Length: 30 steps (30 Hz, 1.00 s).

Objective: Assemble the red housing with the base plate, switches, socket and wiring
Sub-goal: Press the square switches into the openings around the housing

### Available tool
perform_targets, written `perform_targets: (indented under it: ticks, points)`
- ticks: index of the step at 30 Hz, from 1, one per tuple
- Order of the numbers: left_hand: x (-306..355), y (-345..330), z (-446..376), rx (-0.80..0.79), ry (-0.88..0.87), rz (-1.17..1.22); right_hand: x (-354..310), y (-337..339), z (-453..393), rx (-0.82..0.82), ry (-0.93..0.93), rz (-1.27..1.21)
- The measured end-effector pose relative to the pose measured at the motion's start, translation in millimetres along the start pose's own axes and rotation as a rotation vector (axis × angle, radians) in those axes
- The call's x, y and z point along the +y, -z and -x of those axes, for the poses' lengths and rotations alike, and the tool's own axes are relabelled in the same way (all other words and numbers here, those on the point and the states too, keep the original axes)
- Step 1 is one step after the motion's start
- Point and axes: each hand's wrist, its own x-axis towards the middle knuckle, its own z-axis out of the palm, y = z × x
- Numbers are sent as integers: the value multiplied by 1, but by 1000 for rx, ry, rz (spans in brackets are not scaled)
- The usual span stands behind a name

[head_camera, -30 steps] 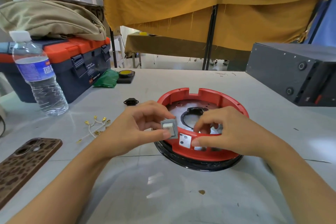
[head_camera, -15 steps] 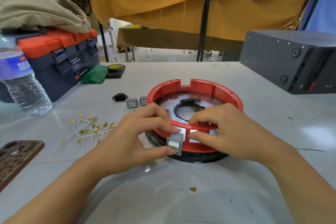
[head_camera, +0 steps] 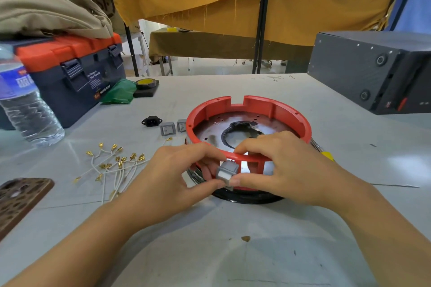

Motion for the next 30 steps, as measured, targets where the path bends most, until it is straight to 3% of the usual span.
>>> perform_targets:
  ticks: [23,26,30]
  points:
    - [-4,-6,0,64,-12,-52,0,0,-2,-9,-34,-58]
    - [-7,-3,-1,64,42,-107,0,1,-2,-23,-29,-63]
    - [-12,3,-3,34,108,4,0,2,-2,-35,-31,-83]
